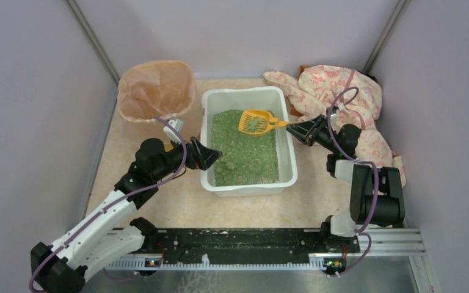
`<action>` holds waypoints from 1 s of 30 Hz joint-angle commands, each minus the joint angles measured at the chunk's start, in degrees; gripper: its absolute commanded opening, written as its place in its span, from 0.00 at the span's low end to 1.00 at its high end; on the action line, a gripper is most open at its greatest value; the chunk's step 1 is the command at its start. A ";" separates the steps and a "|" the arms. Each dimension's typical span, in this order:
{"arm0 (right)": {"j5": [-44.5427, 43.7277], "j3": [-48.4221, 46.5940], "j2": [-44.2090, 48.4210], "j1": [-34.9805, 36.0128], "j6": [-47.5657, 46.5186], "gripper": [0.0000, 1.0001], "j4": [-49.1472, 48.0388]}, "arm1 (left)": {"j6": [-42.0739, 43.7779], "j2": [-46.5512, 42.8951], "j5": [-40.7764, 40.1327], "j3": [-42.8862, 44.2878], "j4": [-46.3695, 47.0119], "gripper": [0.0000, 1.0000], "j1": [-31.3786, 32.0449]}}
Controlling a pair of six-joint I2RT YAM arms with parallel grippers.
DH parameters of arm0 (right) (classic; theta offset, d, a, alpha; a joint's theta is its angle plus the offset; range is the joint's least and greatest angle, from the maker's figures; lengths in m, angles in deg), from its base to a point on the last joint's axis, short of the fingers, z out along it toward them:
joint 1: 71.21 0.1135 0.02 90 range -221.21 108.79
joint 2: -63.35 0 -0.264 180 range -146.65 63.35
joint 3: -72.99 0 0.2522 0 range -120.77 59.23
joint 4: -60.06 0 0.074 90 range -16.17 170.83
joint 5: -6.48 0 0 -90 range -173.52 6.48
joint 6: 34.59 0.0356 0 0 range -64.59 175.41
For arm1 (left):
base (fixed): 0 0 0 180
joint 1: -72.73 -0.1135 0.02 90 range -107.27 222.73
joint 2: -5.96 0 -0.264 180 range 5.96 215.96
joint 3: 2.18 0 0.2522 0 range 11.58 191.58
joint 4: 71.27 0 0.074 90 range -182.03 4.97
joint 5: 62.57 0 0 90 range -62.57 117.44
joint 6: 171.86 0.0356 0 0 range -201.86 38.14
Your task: Clean the litter box
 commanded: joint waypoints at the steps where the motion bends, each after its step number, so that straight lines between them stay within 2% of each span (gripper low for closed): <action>1: 3.04 -4.55 1.98 1.87 -3.49 0.00 0.69 | 0.16 -1.10 0.18 -0.60 1.71 0.99 0.22; 5: 0.79 -2.63 5.70 -2.44 -3.78 0.00 2.68 | 0.54 -1.61 -0.35 -0.15 0.49 0.99 0.24; 8: 3.94 -5.23 5.66 1.01 -7.67 0.00 6.69 | 0.20 -2.83 -0.61 -1.16 1.16 0.99 0.20; 12: -2.80 -2.08 8.68 -1.29 -6.48 0.00 5.73 | 0.34 -2.16 -0.57 -0.90 1.33 0.99 0.25; 15: 2.44 -5.88 5.39 4.04 -7.64 0.00 7.13 | -0.10 -1.83 0.11 -0.92 2.01 0.99 0.23; 17: -2.06 -2.56 6.14 2.41 -4.32 0.00 2.00 | 0.34 -1.47 -0.08 -0.89 2.00 0.99 0.25; 18: -2.79 -2.13 6.33 1.20 -4.77 0.00 3.06 | 0.44 -1.32 -0.11 -0.51 1.56 0.99 0.21; 20: 0.27 -3.71 4.54 2.02 -5.25 0.00 2.85 | 0.19 -1.64 -0.12 -0.25 0.94 0.99 0.26; 23: 0.04 -2.80 3.52 1.44 1.63 0.00 -4.54 | 0.34 -2.20 -0.47 -0.82 1.37 0.99 0.21; 30: -1.71 -12.13 4.86 2.62 -0.18 0.00 5.42 | -0.33 -3.66 0.31 0.76 -1.12 0.99 0.20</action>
